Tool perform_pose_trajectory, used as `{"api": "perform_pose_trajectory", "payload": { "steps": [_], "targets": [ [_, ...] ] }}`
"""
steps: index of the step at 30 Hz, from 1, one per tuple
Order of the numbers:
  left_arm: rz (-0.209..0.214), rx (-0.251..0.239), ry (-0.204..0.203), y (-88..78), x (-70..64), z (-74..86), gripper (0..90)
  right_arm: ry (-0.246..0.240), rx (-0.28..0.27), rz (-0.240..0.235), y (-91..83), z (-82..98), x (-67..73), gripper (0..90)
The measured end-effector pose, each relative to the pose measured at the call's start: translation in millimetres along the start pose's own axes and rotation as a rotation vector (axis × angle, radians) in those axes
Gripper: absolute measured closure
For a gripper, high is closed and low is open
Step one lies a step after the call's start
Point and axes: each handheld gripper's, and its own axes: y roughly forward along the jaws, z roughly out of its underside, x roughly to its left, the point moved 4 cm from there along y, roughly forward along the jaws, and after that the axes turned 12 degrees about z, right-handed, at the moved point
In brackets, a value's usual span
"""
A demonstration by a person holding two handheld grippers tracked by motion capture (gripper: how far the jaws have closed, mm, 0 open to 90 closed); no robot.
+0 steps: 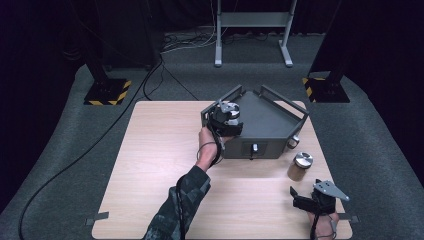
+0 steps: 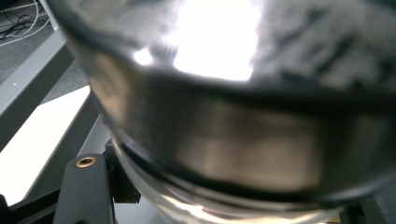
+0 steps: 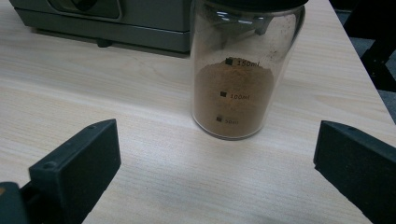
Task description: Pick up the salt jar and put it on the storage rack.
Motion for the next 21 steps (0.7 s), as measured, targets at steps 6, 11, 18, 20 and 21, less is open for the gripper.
{"api": "perform_pose_trajectory", "payload": {
  "steps": [6, 11, 18, 20, 21],
  "targets": [
    [0.001, 0.005, -0.003, 1.8, 0.4, 1.5, 31.6, -0.002, 0.000, 0.001, 0.0, -0.1, 0.2, 0.0],
    [-0.002, 0.010, -0.005, 3.7, 0.3, 2.7, 31.6, -0.002, 0.000, 0.002, 0.0, 0.0, 0.4, 0.0],
    [-0.019, 0.015, 0.006, 6.0, -1.9, 4.1, 31.6, -0.001, 0.000, 0.003, -0.2, 0.0, 0.5, 0.0],
    [-0.020, 0.010, 0.008, 6.3, -2.4, 5.2, 31.6, -0.003, 0.000, 0.005, -0.1, -0.1, 0.9, 0.0],
    [-0.020, 0.011, 0.011, 6.1, -2.4, 5.2, 31.6, -0.004, 0.000, 0.005, 0.0, -0.1, 0.9, 0.0]
  ]
}}
